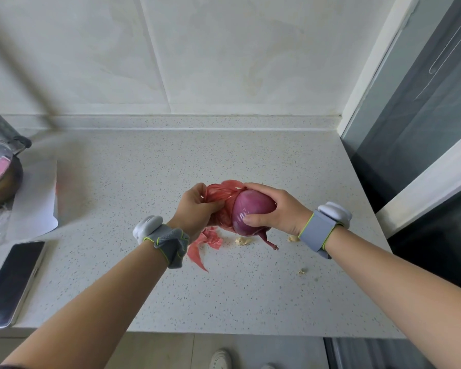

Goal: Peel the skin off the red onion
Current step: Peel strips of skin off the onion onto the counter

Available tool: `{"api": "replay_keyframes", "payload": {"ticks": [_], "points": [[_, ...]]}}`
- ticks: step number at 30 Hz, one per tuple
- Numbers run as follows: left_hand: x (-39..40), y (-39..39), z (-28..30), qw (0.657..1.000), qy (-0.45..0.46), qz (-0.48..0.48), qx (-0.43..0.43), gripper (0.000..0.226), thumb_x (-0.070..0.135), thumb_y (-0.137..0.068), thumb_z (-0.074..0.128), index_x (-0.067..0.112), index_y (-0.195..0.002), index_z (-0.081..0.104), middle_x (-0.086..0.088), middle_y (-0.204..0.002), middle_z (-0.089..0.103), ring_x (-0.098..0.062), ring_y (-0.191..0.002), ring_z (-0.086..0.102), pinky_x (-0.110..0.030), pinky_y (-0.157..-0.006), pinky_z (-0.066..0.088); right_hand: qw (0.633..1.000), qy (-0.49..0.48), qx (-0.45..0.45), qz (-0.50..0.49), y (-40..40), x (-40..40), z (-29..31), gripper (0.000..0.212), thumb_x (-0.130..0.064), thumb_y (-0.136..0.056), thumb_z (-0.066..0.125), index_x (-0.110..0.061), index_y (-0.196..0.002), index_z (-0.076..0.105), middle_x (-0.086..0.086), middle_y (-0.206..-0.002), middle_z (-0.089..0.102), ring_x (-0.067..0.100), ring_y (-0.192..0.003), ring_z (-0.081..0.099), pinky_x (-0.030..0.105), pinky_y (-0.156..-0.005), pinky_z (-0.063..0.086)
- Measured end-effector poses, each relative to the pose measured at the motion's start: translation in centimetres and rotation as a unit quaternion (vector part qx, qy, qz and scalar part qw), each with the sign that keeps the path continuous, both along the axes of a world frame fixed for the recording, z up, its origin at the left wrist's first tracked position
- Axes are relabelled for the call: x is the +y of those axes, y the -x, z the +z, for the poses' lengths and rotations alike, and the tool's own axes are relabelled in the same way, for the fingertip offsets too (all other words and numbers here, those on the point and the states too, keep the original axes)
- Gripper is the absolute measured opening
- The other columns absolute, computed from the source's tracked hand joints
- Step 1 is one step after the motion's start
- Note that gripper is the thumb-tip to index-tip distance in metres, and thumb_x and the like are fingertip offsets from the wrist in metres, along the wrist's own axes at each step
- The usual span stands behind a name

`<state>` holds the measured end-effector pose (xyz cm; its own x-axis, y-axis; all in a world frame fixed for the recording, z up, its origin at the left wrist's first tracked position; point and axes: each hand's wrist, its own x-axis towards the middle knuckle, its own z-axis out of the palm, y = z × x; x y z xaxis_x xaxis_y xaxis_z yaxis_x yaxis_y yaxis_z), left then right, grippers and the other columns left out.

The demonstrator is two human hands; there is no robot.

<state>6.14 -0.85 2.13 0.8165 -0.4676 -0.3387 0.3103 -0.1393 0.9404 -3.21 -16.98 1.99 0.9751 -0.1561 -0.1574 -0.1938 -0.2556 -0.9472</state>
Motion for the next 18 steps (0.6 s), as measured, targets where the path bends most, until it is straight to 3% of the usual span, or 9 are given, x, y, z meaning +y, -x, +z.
{"api": "replay_keyframes", "payload": {"ticks": [4, 8, 11, 13, 16, 18], "points": [[0.1, -0.1, -0.5, 0.998, 0.003, 0.011, 0.056, 0.027, -0.007, -0.084, 0.054, -0.005, -0.111, 0.05, -0.019, -0.085, 0.06, -0.028, -0.07, 0.063, -0.032, -0.054, 0.059, 1.0, -0.016, 0.015, 0.0, 0.3, -0.1, 0.1, 0.073, -0.016, -0.068, 0.081, -0.026, -0.133, 0.049, -0.007, -0.122, 0.053, 0.013, -0.113, 0.055, 0.013, -0.081, 0.048], [0.4, 0.1, -0.6, 0.984, 0.041, 0.022, 0.17, 0.024, 0.011, -0.088, 0.053, -0.004, -0.108, 0.053, -0.013, -0.085, 0.061, -0.019, -0.063, 0.065, -0.031, -0.059, 0.058, 0.998, -0.058, 0.013, 0.007, 0.4, 0.1, 0.4, 0.085, -0.032, -0.053, 0.079, -0.03, -0.131, 0.046, -0.013, -0.116, 0.052, 0.005, -0.099, 0.057, 0.014, -0.077, 0.054], [0.4, 0.6, -0.4, 0.975, 0.064, -0.09, 0.193, 0.046, 0.038, -0.085, 0.056, 0.007, -0.12, 0.053, -0.011, -0.111, 0.062, -0.026, -0.1, 0.062, -0.044, -0.089, 0.053, 0.994, -0.109, 0.031, -0.006, 0.3, 0.2, 0.3, 0.091, -0.042, -0.039, 0.074, -0.036, -0.124, 0.041, -0.008, -0.111, 0.05, 0.017, -0.102, 0.058, 0.031, -0.081, 0.057], [0.1, 1.1, -0.1, 0.977, 0.082, -0.106, 0.165, 0.053, 0.032, -0.076, 0.065, 0.006, -0.12, 0.054, -0.014, -0.111, 0.063, -0.027, -0.094, 0.065, -0.043, -0.08, 0.057, 0.987, -0.154, 0.05, 0.0, 0.3, 0.1, 0.2, 0.092, -0.039, -0.039, 0.074, -0.038, -0.123, 0.037, -0.001, -0.111, 0.049, 0.025, -0.104, 0.058, 0.036, -0.08, 0.057], [-0.5, 1.7, 0.7, 0.987, 0.096, -0.044, 0.123, 0.023, 0.009, -0.078, 0.064, 0.002, -0.099, 0.061, -0.014, -0.089, 0.066, -0.018, -0.063, 0.07, -0.031, -0.051, 0.058, 0.981, -0.185, 0.062, -0.004, 0.5, 0.2, 0.2, 0.094, -0.038, -0.039, 0.073, -0.036, -0.123, 0.032, 0.0, -0.11, 0.048, 0.023, -0.1, 0.057, 0.033, -0.074, 0.057], [-0.7, 1.7, 1.0, 0.993, 0.077, -0.023, 0.084, 0.011, 0.005, -0.081, 0.061, 0.004, -0.092, 0.062, -0.012, -0.083, 0.065, -0.014, -0.056, 0.069, -0.025, -0.045, 0.054, 0.979, -0.189, 0.07, -0.029, 0.7, 0.3, 0.2, 0.094, -0.036, -0.041, 0.075, -0.033, -0.123, 0.029, -0.001, -0.111, 0.047, 0.022, -0.099, 0.056, 0.034, -0.074, 0.056]]}}
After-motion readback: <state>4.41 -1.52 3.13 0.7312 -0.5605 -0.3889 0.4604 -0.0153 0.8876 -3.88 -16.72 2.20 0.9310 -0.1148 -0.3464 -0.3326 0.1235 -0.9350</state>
